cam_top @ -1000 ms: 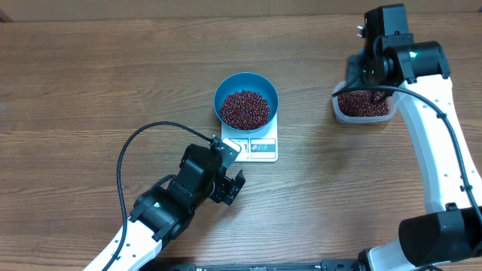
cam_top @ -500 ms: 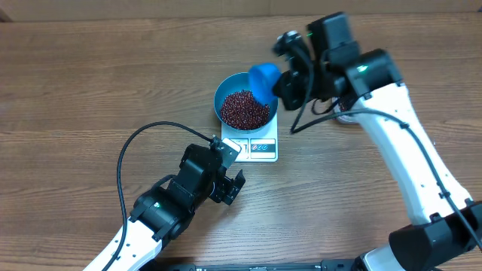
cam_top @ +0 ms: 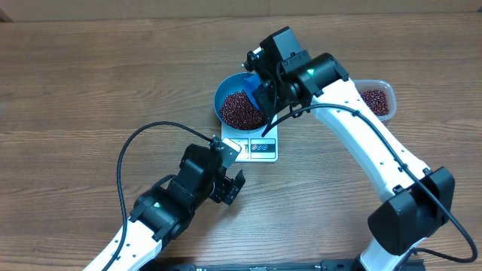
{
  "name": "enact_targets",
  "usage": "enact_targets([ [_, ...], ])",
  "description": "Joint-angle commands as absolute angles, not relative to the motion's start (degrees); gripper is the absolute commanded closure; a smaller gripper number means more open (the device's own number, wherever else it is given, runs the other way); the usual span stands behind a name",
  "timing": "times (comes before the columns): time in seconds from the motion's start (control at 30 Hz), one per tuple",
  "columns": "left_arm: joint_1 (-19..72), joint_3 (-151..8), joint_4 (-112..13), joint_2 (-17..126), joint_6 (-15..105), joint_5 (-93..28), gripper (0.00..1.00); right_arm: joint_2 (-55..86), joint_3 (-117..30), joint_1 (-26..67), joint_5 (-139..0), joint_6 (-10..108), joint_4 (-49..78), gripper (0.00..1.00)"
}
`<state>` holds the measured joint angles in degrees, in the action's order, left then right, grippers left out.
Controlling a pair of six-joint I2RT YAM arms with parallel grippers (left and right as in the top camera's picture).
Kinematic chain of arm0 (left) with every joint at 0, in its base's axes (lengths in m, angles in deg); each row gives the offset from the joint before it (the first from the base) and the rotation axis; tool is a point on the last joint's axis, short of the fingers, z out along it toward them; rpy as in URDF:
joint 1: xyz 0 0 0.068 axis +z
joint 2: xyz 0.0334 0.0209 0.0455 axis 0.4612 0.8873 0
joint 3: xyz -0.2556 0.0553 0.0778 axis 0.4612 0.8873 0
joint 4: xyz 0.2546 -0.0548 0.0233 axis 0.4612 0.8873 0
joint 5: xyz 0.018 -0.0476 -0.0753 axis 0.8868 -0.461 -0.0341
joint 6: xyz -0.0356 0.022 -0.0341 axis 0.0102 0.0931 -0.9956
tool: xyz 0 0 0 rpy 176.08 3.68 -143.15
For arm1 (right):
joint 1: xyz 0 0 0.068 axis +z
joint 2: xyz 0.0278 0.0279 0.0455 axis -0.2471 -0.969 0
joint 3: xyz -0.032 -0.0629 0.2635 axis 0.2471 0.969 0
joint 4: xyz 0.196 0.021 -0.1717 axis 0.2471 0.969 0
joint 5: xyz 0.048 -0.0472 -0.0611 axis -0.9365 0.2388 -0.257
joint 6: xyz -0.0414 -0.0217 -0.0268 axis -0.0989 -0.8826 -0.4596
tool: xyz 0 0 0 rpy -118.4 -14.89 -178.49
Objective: Scoop item into bowl and weigh 150g on scale
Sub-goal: 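Carry the filled scoop over the teal bowl and tip beans in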
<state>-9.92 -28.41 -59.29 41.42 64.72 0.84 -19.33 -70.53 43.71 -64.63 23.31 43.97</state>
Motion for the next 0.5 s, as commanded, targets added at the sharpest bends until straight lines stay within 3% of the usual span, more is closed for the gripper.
enact_targets([
  [0.0, -9.7, -28.0, -59.3, 41.7, 64.5, 1.4, 0.00, -21.2, -72.2, 44.2, -64.0, 23.0, 42.0, 0.96],
  [0.47, -9.7, -28.0, -59.3, 41.7, 64.5, 1.4, 0.00, -24.5, -72.0, 44.3, -66.9, 23.0, 43.9, 0.96],
])
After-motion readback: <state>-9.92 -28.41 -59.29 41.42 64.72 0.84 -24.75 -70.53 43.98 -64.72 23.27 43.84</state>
